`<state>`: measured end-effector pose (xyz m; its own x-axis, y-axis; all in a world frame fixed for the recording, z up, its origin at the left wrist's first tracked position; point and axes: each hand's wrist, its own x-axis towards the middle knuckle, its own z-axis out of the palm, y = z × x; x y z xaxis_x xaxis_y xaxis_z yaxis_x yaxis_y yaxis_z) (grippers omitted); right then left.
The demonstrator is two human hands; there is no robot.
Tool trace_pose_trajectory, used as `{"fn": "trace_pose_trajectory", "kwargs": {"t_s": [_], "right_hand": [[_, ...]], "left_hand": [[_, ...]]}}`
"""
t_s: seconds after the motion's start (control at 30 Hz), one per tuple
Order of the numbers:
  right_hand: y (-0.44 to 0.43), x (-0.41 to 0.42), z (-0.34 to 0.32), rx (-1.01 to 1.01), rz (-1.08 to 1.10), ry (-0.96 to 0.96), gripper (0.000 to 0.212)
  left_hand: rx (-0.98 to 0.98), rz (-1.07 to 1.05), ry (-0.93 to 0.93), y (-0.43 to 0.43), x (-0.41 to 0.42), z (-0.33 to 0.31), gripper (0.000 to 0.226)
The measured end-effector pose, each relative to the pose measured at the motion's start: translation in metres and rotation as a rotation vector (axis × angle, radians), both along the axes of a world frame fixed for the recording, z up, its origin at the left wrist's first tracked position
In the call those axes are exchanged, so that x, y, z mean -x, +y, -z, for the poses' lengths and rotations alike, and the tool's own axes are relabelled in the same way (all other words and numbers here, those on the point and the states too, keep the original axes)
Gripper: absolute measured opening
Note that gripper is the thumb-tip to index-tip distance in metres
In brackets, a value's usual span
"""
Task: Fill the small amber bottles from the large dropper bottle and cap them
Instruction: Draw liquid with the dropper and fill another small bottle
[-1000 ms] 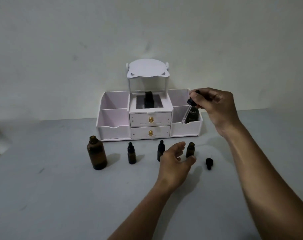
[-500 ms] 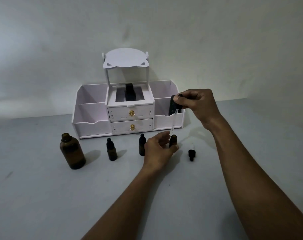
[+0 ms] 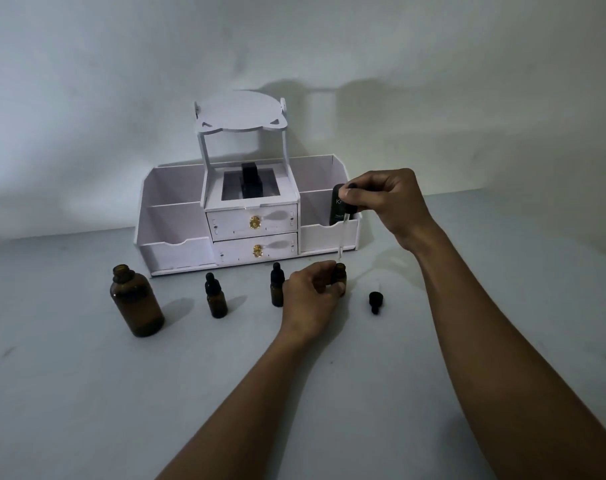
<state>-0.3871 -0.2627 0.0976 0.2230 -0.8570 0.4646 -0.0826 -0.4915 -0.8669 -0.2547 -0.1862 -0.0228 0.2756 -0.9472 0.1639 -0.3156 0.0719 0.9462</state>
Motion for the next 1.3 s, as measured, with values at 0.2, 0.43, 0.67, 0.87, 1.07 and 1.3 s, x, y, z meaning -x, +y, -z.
{"fn": "trace_pose_trajectory", "kwargs": {"t_s": [0.2,0.43,0.67,0.87,1.07,1.3], "right_hand": [[-0.0031,0.0012,0.0026,0.011,0.005,0.024,0.005],[-0.004,-0.0001,0.0034,0.014,-0.009,0.034,0.005],[-0.0053,-0.0011,0.0062,0.028,-0.012,0.033,0.008],[-0.0044,0.0,0.0043,0.07,-0.002,0.074,0.007],[-0.0018,0.0003,0.0038,0.075,-0.043,0.059,0.01],[0.0006,0.0006,0.0017,0.069,-0.073,0.078,0.01]], "left_hand": [[0.016,0.0,-0.02,-0.0015,-0.0002,0.0031,0.039],[0.034,-0.001,-0.016,-0.0043,-0.0011,0.0062,0.036],[0.046,0.005,-0.028,-0.0036,-0.0005,0.0049,0.035],[0.036,0.007,-0.03,-0.0037,-0.0007,0.0052,0.034],[0.021,-0.001,-0.025,-0.0039,-0.0001,0.004,0.035],[0.011,-0.008,-0.01,-0.0013,0.0001,0.0017,0.035]]}}
